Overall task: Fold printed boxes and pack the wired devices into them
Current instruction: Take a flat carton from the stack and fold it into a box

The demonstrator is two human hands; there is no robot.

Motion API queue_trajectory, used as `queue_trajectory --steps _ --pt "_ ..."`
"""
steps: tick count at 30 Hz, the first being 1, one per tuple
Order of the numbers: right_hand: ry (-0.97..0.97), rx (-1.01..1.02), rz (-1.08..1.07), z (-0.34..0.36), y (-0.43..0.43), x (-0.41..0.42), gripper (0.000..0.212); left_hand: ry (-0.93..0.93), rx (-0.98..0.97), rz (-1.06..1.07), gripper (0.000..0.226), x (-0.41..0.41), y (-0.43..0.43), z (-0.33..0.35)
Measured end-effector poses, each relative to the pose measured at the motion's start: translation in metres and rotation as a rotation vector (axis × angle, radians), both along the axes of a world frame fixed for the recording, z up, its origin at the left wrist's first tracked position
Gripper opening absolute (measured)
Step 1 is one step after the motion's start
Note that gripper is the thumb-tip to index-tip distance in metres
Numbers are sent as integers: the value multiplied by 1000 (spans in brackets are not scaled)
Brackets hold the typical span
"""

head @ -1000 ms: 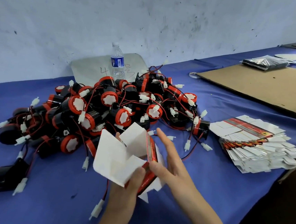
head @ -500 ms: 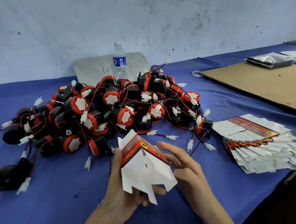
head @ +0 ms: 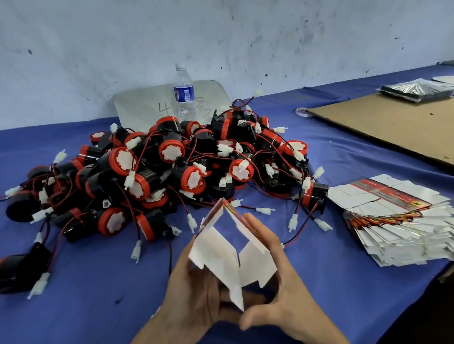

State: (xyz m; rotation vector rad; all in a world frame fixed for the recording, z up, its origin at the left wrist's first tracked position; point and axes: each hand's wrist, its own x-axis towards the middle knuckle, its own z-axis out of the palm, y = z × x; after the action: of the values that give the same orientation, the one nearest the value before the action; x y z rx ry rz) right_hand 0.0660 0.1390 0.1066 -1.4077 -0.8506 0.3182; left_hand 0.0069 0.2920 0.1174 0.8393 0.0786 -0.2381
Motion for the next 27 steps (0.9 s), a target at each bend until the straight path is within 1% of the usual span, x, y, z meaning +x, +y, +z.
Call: queue_trajectory --steps 2,3,5,6,8,10,11,12,13,14,15,16,17,18,19,21,23,25,26,27 --pt "-17 2 -38 -1 2 -1 110 22 63 43 35 2 -2 0" --pt "-39 13 -85 -1 3 -2 103 41 57 -10 36 2 -3 4" --pt "-102 47 -214 -1 3 -1 87 49 43 -130 45 2 -6 8" --pt "-109 76 -260 -1 3 0 80 57 87 -115 44 2 -7 8" --pt "-110 118 -293 -1 2 2 73 67 214 -23 33 3 -11 6" --pt "-123 136 -306 -1 2 2 67 86 310 87 29 8 -16 -1" --pt "-122 168 -315 -3 2 2 63 92 402 163 26 9 -17 -4" --pt "-107 211 -329 -5 1 3 59 41 564 267 27 8 -15 -7" --pt "-73 249 -344 -7 0 5 56 -55 769 386 39 7 -14 -6" --pt "-20 277 -360 -10 -1 7 56 -189 973 481 60 5 -12 -5" --pt "42 297 -368 -11 -2 8 58 -326 1129 547 81 2 -10 -5" --pt "96 304 -369 -11 -3 10 59 -418 1178 577 97 -1 -8 -3" --pt "122 290 -366 -12 -3 10 58 -478 1156 591 107 -2 -8 -2" --pt "115 258 -362 -11 -3 10 55 -539 1120 598 111 -3 -7 -4" --pt "86 226 -355 -11 -2 8 51 -588 1071 589 107 -2 -7 -4" --pt "42 193 -344 -9 -1 6 46 -632 1007 560 90 -2 -7 -5" --pt "54 203 -339 -4 0 4 45 -607 999 578 74 -4 -9 -7" --pt "56 220 -337 -1 2 3 47 -584 962 581 68 -4 -11 -6" --pt "45 224 -343 0 3 2 49 -596 941 581 67 -3 -11 -7" --pt "44 232 -351 0 4 2 45 -620 924 579 65 -2 -11 -8"
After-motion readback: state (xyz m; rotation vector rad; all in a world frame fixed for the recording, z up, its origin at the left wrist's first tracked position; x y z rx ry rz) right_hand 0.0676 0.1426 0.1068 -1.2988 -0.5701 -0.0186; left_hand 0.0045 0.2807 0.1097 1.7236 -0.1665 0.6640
